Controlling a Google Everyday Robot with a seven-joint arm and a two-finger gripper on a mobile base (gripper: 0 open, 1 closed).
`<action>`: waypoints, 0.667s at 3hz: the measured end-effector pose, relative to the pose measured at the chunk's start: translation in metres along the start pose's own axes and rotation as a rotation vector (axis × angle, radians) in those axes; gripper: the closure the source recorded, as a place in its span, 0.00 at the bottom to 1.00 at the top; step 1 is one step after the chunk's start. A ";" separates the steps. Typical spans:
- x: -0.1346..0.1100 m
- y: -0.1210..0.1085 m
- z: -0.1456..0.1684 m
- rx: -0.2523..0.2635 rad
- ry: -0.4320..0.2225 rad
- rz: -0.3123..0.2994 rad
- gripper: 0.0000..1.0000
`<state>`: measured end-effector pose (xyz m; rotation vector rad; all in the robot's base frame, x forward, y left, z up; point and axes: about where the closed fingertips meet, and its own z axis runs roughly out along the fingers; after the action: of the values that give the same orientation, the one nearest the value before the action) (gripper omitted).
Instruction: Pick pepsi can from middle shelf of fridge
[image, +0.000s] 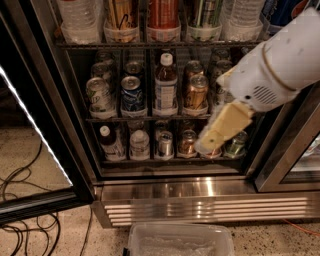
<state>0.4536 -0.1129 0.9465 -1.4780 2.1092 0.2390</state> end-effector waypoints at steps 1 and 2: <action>-0.052 0.003 0.032 -0.031 -0.188 0.055 0.00; -0.064 0.000 0.029 -0.013 -0.226 0.062 0.00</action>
Offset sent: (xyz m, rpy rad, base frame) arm 0.0179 0.0516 0.0000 0.1768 -0.0196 0.0009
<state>0.4788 -0.0479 0.9559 -1.3268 1.9756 0.4229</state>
